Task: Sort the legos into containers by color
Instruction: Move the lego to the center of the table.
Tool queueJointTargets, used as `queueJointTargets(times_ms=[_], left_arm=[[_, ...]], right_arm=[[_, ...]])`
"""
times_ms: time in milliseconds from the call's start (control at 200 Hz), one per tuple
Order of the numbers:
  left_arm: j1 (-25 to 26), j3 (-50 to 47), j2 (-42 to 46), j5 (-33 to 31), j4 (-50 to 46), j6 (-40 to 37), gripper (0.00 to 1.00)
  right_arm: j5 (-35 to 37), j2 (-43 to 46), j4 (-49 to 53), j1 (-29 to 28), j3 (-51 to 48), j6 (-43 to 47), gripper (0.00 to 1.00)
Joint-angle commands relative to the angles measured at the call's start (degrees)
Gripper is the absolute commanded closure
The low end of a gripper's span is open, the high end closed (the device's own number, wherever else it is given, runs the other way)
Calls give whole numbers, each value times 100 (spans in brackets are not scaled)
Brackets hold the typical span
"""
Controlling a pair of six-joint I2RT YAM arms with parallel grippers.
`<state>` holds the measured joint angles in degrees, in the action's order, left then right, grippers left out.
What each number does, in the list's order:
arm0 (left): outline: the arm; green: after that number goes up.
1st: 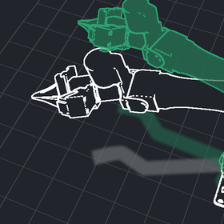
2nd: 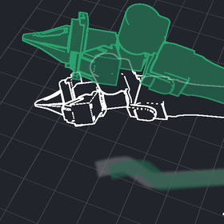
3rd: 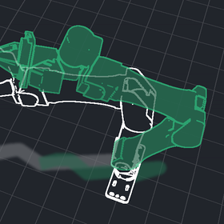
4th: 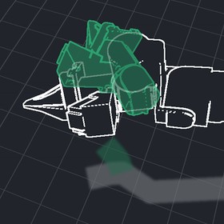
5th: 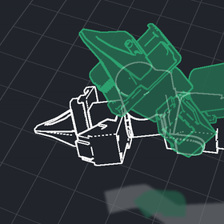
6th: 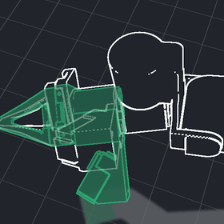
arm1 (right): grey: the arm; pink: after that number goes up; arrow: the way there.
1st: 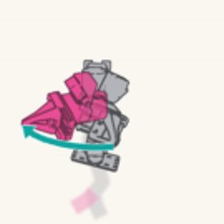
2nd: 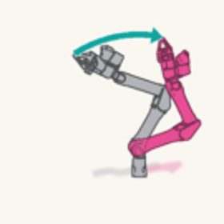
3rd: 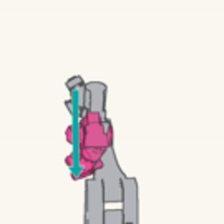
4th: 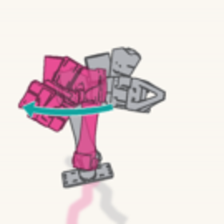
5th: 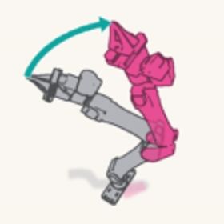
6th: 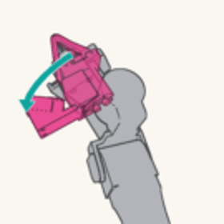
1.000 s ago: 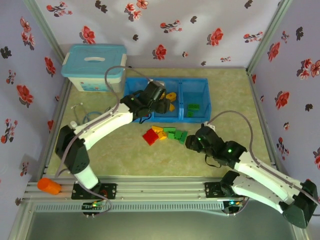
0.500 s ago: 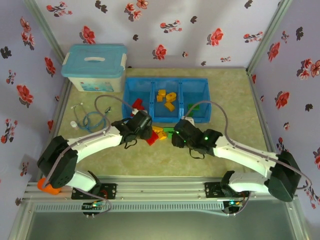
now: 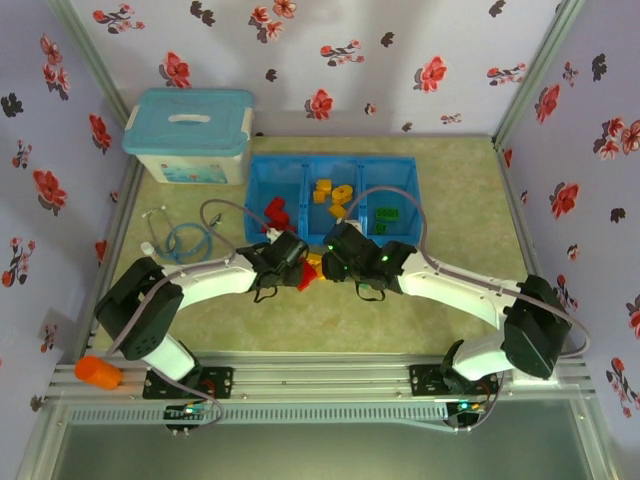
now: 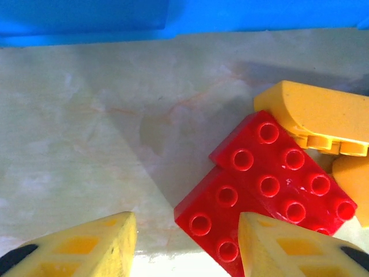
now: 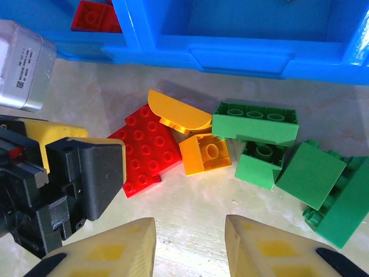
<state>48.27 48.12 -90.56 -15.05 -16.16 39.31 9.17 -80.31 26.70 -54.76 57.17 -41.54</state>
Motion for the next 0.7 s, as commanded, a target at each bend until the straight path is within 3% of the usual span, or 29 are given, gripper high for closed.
queueJointTargets(times_ms=[0,195,405,480,595,690], left_arm=[[-19,77,-71,-143,77,168,51],[-229,-337,131,-197,-75,470,55],[-573,-1036,1213,-466,-247,797,57],[-479,-960,1466,-412,-338,667,50],[-354,-698,1507,-338,-590,597,28],[-351,-622,1463,-272,-686,763,22]], right_arm=[[29,133,-86,-34,-53,23,64],[141,339,-60,-34,-186,5,64],[181,505,-98,-31,-343,-54,63],[170,513,-163,-34,-396,-89,64],[147,493,-206,-34,-386,-109,62],[144,500,-183,-42,-373,-125,61]])
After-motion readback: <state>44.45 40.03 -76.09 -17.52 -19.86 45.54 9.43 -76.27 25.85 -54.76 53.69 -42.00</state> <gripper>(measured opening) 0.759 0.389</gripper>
